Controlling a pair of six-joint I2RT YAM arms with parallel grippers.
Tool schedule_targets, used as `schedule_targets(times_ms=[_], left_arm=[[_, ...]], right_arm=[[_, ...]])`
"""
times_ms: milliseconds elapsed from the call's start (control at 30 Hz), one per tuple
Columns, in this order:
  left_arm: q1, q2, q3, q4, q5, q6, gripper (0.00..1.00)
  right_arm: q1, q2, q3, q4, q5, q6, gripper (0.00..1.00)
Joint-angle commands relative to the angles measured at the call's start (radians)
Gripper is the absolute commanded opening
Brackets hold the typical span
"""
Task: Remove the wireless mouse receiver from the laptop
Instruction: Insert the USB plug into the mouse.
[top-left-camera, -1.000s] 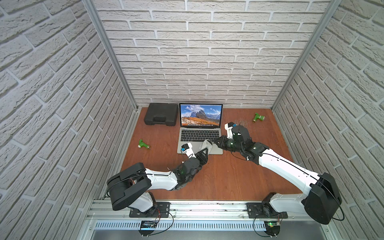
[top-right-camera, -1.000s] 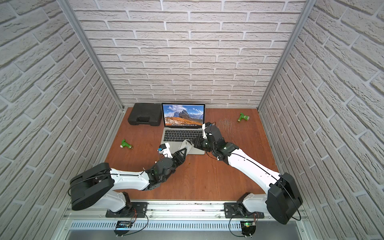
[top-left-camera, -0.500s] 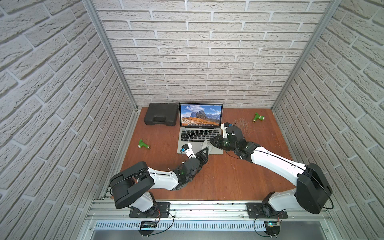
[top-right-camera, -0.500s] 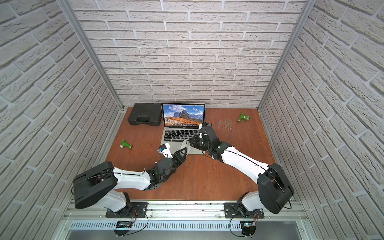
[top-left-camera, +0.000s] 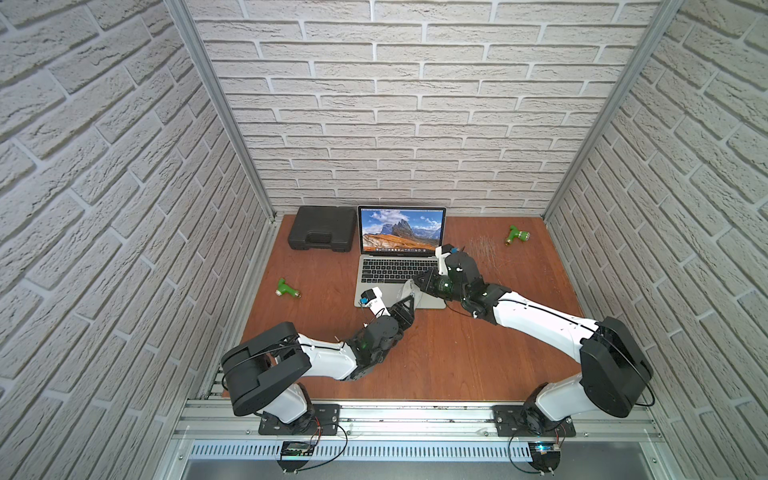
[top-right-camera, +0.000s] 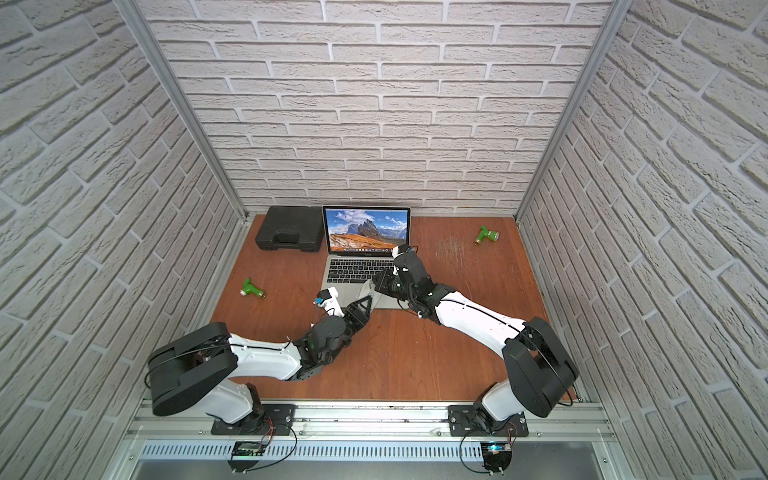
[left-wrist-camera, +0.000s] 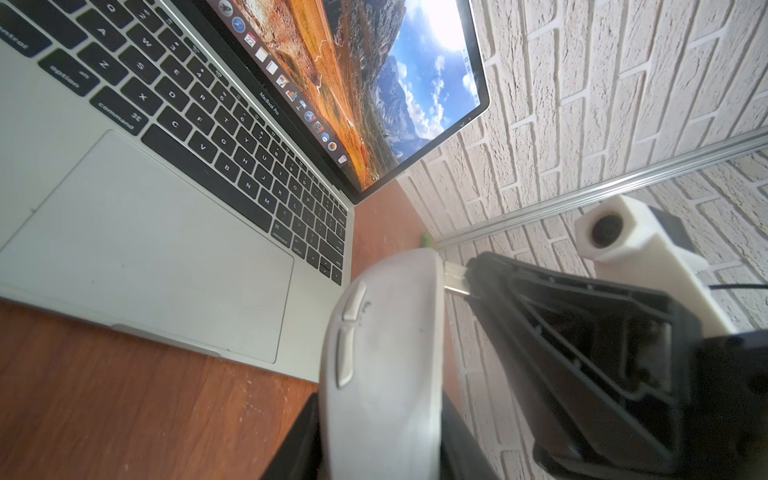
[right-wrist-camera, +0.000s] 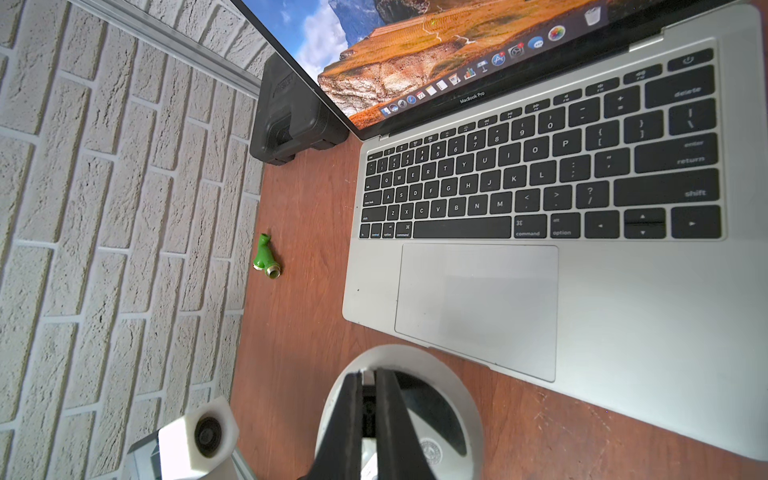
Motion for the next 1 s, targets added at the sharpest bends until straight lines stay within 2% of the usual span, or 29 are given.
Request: schedule_targets(times_ms=[0, 967], left_arm=[[0.002, 0.0, -0.008, 0.134, 0.017, 0.002, 0.0], [0.023, -0.005, -0.013, 0.158, 0.041, 0.003, 0.0]], right_arm=[[0.016, 0.016, 0.012, 0.041, -0.001, 0.02, 0.02], [0.043, -0.003, -0.057, 0.044, 0.01, 0.006, 0.02]])
